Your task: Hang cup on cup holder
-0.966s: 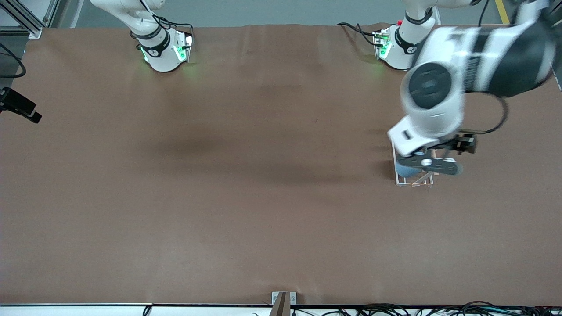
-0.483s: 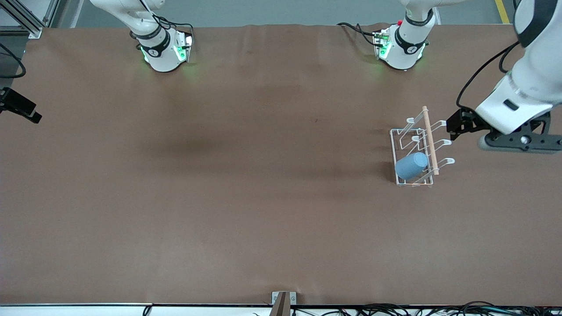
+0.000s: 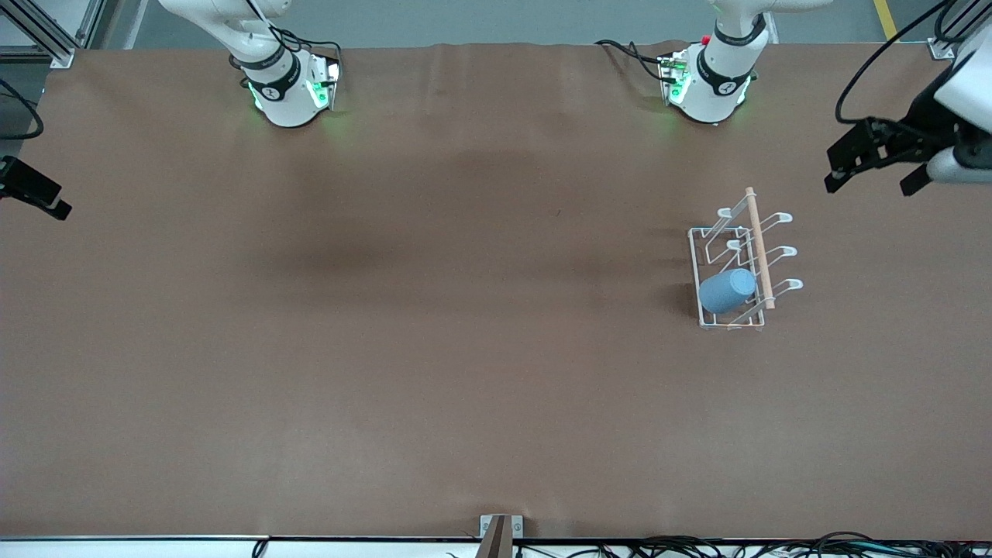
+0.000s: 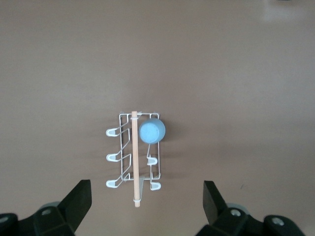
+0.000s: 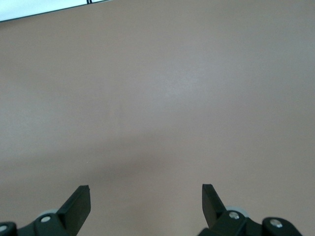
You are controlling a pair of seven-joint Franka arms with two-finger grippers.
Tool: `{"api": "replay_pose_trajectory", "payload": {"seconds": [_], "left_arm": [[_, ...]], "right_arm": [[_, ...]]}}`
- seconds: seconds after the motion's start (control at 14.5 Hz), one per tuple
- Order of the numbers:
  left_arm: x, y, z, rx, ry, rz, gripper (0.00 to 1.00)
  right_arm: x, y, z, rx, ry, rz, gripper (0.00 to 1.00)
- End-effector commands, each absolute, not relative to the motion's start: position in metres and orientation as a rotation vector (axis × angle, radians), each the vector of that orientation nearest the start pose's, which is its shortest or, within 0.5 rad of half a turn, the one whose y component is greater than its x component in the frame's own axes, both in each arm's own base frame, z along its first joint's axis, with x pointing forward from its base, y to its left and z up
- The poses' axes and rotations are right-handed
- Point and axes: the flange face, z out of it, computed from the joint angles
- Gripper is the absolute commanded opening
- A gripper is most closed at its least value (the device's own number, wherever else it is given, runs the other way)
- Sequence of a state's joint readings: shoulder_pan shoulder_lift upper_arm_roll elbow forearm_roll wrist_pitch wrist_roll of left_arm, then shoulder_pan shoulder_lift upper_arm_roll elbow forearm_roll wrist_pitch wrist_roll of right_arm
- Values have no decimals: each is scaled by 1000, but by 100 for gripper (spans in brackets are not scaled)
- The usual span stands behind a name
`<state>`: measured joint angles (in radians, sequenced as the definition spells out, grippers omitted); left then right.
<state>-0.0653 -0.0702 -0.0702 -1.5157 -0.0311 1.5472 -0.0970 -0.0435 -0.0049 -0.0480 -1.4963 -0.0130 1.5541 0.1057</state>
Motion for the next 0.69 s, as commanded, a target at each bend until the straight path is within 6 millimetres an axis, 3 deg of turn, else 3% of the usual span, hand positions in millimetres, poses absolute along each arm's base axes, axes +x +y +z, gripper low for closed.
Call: {"api": "replay_pose_trajectory", "payload": {"seconds": [0.0,0.28,0.41,0.48,0.62], "left_arm": [[514,-78,686,-3181,53,-161,100],[534,-84,683,-3085,72,-91,100],[534,-83,685,-3099,20,-94,100],[532,-80,686,-3131,-74,-90,100],[534,-50,680,-3227,-204,-44,100]], "right_arm": [[549,-56,662,-3118,326,-103,100],[548,-58,662,-3117,331,-103,100],[549,-58,662,-3117,331,-108,100],[549,-58,662,-3119,329,-108,100],[548,-58,662,-3125,327,-104,100]]}}
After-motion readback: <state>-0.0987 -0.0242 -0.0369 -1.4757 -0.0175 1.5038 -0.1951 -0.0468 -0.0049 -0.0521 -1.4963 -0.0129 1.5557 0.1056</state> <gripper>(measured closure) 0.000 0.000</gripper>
